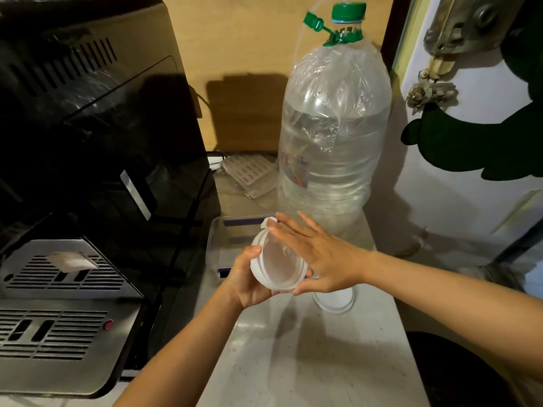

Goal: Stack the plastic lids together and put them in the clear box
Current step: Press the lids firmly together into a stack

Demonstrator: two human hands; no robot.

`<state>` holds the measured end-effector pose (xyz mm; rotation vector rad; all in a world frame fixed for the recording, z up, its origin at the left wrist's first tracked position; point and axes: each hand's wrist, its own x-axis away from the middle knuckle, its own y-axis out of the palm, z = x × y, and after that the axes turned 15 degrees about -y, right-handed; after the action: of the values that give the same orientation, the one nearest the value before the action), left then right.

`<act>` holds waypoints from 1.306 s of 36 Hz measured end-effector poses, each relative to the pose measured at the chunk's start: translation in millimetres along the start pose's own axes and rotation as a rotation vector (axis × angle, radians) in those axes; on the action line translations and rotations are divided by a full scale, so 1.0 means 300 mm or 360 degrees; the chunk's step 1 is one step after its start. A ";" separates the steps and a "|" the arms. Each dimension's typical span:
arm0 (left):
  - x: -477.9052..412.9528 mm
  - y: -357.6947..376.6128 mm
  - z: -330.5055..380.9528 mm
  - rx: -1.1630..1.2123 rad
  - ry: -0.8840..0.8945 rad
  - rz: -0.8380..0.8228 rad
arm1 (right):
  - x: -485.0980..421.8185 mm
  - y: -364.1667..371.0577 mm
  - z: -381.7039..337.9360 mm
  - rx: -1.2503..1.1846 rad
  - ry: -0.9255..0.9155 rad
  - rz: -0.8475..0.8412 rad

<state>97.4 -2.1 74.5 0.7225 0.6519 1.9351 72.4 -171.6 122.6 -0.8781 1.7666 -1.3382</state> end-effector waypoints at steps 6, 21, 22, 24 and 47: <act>0.003 0.003 0.001 0.0078 0.0074 -0.0019 | -0.008 -0.006 -0.005 -0.0289 0.0079 0.0061; 0.024 0.028 0.003 -0.0078 0.0120 0.0121 | -0.032 0.006 -0.054 -0.0614 0.0247 0.0290; 0.024 0.027 0.003 -0.0101 0.0121 0.0133 | -0.034 0.007 -0.059 -0.0651 0.0268 0.0327; 0.024 0.024 0.004 -0.0143 0.0137 0.0142 | -0.036 0.009 -0.067 -0.0696 0.0295 0.0391; 0.033 0.041 0.007 -0.0245 0.0150 0.0308 | -0.038 -0.006 -0.075 -0.0762 0.0403 0.0382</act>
<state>87.7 2.0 86.6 0.6195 0.4977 2.1818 58.8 -151.8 130.1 -0.7302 2.3651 -0.9137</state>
